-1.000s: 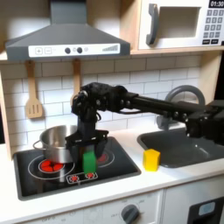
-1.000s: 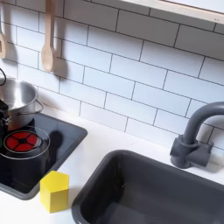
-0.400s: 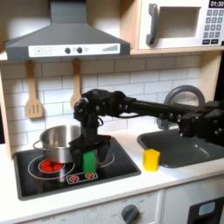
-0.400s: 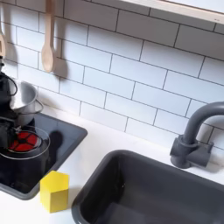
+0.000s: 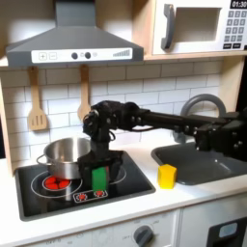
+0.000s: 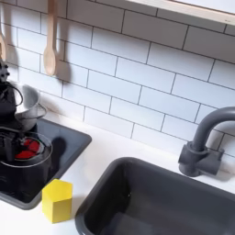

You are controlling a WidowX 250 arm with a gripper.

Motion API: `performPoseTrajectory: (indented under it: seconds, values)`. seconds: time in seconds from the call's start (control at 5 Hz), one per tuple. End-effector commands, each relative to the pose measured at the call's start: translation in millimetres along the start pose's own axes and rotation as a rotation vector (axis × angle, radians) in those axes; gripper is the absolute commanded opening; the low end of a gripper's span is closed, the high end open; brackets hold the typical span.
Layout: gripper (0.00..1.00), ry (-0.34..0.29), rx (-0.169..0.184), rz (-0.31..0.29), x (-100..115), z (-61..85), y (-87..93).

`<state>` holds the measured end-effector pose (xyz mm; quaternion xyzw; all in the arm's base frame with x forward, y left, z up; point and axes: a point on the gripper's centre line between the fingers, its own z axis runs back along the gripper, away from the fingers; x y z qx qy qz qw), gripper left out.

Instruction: Reach green block

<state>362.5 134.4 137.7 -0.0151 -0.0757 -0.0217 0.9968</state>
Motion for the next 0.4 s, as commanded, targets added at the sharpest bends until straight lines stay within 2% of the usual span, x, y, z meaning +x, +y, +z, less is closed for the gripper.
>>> performPoseTrajectory:
  seconds: [0.0,0.2]
  values:
    - [1.00,-0.031,0.043,0.015,-0.3,11.4,-6.7]
    - [1.00,0.003,0.025,0.013,-3.8,-0.7,-3.1]
